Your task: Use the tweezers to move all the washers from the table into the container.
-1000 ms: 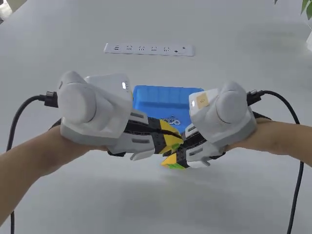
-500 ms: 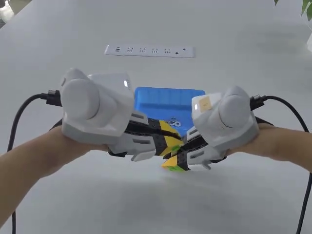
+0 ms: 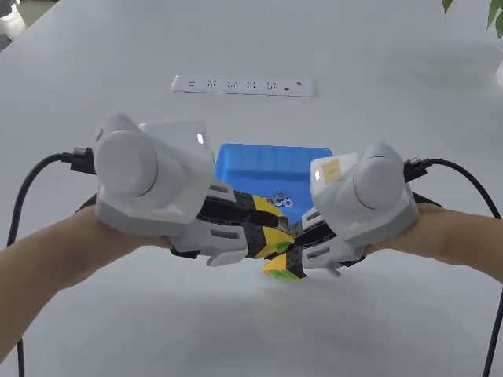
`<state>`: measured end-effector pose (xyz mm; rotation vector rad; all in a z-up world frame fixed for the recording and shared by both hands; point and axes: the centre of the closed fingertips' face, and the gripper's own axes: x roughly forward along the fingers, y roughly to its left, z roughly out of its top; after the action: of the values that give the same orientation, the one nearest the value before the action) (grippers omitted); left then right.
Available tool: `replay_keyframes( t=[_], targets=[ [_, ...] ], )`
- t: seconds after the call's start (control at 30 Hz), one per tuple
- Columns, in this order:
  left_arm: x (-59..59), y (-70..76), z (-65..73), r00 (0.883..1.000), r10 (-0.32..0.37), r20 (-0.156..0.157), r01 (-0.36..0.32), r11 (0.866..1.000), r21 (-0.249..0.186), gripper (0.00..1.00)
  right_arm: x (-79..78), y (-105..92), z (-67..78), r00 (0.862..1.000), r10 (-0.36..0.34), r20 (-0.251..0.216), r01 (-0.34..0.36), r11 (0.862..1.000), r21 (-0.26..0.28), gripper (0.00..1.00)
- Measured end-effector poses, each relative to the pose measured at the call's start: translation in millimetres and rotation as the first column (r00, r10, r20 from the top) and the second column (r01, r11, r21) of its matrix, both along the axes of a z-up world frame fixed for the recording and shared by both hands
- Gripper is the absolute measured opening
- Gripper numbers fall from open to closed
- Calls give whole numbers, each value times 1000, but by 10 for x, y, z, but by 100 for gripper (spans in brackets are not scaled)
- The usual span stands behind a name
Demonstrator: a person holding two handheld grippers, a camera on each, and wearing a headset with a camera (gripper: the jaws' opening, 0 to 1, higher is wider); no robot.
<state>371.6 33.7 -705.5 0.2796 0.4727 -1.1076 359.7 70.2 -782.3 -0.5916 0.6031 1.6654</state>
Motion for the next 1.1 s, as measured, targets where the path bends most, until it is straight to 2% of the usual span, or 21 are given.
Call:
replay_keyframes(
  t=[0.1, 0.3, 0.47, 0.63, 0.83, 1.1],
  targets=[
    [-5, 45, 9, 1000, 12, -3, -12, 1000, 2, 17, 3, 3, 2, 1000, -4, 0, 4, 1000, -1, 9],
    [-83, 157, 17, 998, 48, -35, -48, 999, 0, 26, 11, 9, 49, 1000, -19, -3, 19, 1000, 7, 9],
    [-160, 347, -36, 993, 108, -39, -107, 994, 32, 34, 8, 9, 114, 1000, -30, -5, 30, 999, 20, 9],
    [-235, 554, -76, 981, 188, -56, -187, 982, 37, 45, -9, -12, 174, 999, -34, 1, 34, 999, 26, 9],
    [-288, 700, -76, 967, 247, -62, -245, 969, 41, 55, -30, -59, 237, 999, -41, -7, 41, 999, 27, 9],
    [-309, 780, -87, 953, 295, -73, -293, 956, 34, 65, -1, -112, 525, 999, -52, 1, 52, 998, 37, 9]
  ],
)
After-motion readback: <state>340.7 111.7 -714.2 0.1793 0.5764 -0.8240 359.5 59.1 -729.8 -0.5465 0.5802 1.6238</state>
